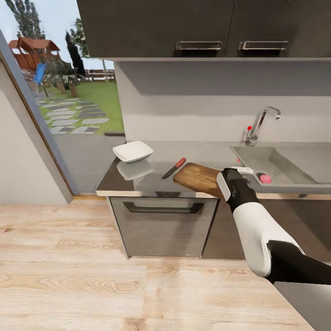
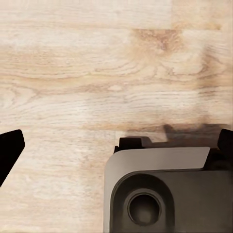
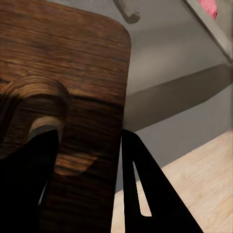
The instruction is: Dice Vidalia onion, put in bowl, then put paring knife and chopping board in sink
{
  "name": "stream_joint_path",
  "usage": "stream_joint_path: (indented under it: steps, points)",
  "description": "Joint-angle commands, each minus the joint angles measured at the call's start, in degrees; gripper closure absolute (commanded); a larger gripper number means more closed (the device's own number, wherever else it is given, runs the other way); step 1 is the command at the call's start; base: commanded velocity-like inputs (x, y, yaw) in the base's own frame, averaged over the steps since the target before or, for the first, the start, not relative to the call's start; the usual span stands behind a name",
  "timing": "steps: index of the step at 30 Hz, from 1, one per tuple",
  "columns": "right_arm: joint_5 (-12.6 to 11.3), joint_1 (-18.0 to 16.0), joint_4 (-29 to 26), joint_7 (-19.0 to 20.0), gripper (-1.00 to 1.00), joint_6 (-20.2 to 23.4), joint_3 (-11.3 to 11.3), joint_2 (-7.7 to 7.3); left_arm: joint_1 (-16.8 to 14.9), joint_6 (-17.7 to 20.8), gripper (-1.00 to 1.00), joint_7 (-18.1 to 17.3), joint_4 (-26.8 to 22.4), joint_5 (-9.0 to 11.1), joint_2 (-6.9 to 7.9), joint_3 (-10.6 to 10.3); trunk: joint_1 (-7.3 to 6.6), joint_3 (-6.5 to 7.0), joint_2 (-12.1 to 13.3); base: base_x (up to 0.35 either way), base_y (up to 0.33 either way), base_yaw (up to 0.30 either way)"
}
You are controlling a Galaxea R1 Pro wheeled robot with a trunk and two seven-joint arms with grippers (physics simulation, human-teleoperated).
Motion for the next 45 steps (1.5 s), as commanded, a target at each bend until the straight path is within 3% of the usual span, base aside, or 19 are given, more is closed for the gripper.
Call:
stream_joint_path:
  steps: [1,12,13,20,34,45]
  points:
    - [-0.12,-0.05,-0.08,-0.13,1.0,0.18,-0.19,0.06,-0.03,-0.18,-1.0,0.02,0.03,0.13,0.0,0.01,-0.23,0.13,0.39,0.0,0.0,0.0]
    - [-0.37,-0.02,-0.48,0.07,1.0,0.22,-0.24,0.06,-0.03,-0.18,-1.0,0.02,-0.02,0.13,0.0,0.01,-2.64,2.11,4.8,0.0,0.0,0.0]
    - [-0.61,0.01,-0.69,1.47,1.0,0.3,-0.41,-0.99,-0.03,-0.18,-1.0,0.02,0.03,0.13,0.0,0.01,-2.86,2.29,5.2,0.0,0.0,0.0]
    - [-0.61,0.01,-0.77,3.65,1.0,0.37,-0.42,-2.17,-0.03,-0.18,-1.0,0.02,0.04,0.13,0.0,0.01,-4.4,3.54,8.01,0.0,0.0,0.0]
    - [-0.7,0.01,-0.78,4.05,1.0,0.37,-0.51,-2.63,-0.03,-0.18,-1.0,0.02,-0.04,0.11,0.0,0.01,-7.48,6.06,13.62,0.0,0.0,0.0]
    - [-0.67,-0.06,-0.84,6.21,1.0,0.37,-0.41,-3.98,-0.03,-0.18,-1.0,0.02,-0.05,0.04,0.0,0.01,-7.48,6.06,13.62,0.0,0.0,0.0]
